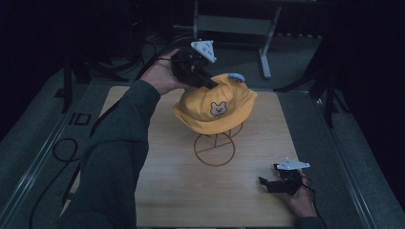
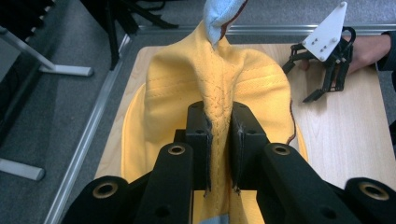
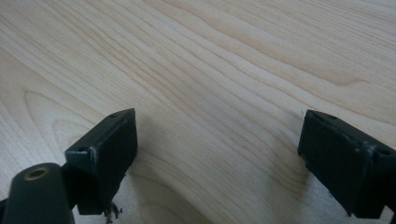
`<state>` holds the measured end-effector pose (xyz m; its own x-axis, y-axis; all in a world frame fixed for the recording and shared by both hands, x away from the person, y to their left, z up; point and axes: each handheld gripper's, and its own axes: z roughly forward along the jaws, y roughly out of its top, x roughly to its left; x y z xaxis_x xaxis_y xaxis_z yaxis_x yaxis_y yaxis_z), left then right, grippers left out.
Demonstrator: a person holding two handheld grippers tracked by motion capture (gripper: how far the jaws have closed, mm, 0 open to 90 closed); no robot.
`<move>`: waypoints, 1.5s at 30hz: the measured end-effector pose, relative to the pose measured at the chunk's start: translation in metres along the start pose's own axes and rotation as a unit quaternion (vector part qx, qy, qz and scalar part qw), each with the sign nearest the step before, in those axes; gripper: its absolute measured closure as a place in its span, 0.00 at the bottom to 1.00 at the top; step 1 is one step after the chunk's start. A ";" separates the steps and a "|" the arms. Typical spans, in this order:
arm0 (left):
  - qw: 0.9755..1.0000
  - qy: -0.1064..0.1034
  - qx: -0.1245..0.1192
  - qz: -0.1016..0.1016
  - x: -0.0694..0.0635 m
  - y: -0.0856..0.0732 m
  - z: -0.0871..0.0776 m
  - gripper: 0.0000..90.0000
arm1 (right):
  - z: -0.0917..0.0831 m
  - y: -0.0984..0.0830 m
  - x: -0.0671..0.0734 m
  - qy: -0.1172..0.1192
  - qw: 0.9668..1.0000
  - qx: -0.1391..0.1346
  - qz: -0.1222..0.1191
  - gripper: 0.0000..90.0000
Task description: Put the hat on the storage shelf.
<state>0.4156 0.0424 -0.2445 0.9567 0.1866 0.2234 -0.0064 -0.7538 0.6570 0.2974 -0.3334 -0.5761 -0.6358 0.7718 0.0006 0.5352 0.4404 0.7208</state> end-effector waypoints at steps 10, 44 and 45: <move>1.000 -0.015 0.008 0.000 0.001 0.004 0.020 0.87 | 0.000 0.000 0.000 0.000 1.000 0.000 0.000 0.13; 0.999 0.001 0.049 -0.013 -0.003 0.009 0.078 0.75 | 0.000 0.000 0.000 0.001 1.000 -0.001 0.000 0.13; 0.999 -0.001 0.049 -0.016 -0.003 0.009 0.079 0.74 | 0.000 0.000 0.000 0.001 1.000 -0.001 0.000 0.13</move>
<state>0.4358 -0.0148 -0.2961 0.9564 0.2100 0.2029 0.0519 -0.8059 0.5898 0.2973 -0.3333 -0.5761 -0.6362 0.7715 0.0015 0.5348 0.4396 0.7217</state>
